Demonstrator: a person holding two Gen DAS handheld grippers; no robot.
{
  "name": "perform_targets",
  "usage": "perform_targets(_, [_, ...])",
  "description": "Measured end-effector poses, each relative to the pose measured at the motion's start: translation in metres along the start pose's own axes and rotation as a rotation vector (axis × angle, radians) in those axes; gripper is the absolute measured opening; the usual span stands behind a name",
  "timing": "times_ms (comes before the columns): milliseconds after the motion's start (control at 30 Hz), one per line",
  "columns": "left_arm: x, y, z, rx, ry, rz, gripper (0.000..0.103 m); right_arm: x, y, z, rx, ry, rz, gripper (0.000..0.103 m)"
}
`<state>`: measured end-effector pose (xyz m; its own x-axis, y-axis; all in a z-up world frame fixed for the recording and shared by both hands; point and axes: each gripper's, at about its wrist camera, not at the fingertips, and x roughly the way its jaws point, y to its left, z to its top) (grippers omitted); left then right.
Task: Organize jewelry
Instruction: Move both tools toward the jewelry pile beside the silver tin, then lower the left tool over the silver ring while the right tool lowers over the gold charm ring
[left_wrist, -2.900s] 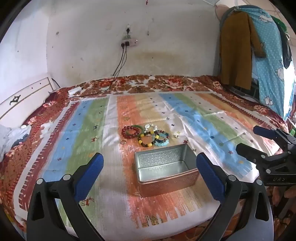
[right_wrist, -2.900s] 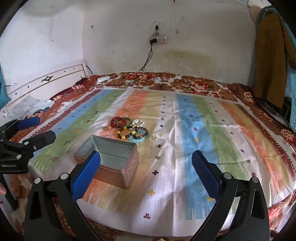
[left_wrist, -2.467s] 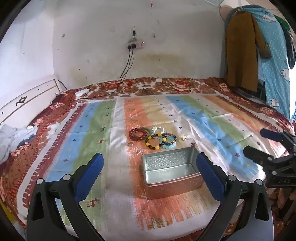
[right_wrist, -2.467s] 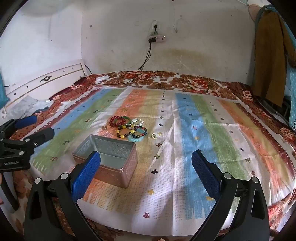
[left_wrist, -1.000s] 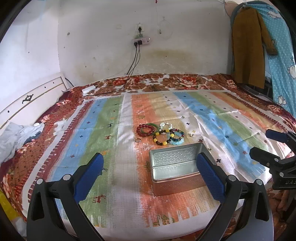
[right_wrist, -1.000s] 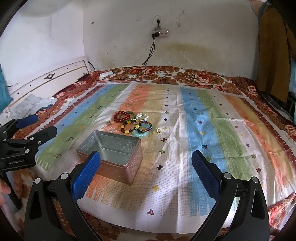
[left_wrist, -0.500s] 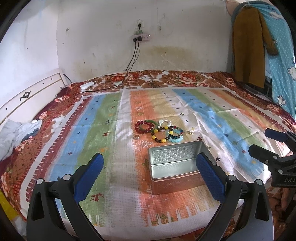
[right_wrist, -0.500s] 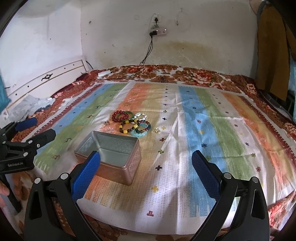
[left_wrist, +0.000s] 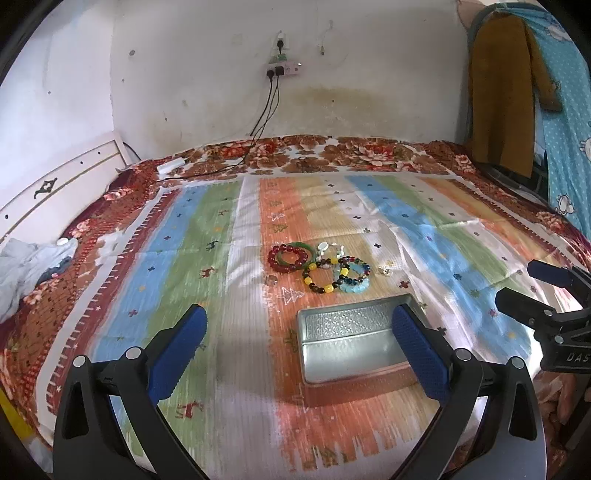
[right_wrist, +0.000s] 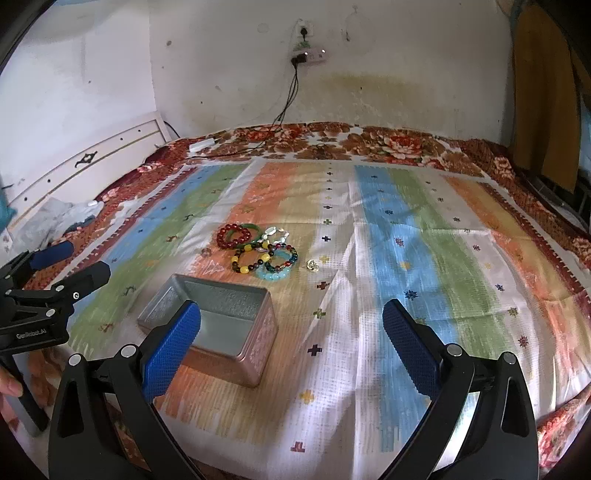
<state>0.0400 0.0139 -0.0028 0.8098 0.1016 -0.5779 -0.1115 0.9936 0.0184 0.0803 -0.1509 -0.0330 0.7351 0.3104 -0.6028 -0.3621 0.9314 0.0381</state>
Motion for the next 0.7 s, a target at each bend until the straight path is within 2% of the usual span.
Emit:
perform_targets(233, [0.029, 0.018, 0.017, -0.072, 0.054, -0.001, 0.098, 0.021, -0.003, 0.014, 0.000, 0.028, -0.007, 0.101])
perform_targets(367, [0.037, 0.025, 0.015, -0.112, 0.095, -0.022, 0.098, 0.035, -0.004, 0.021, -0.008, 0.046, -0.011, 0.101])
perform_targets(700, [0.056, 0.031, 0.025, -0.102, 0.126, -0.004, 0.098, 0.062, -0.006, 0.034, -0.026, 0.093, -0.013, 0.101])
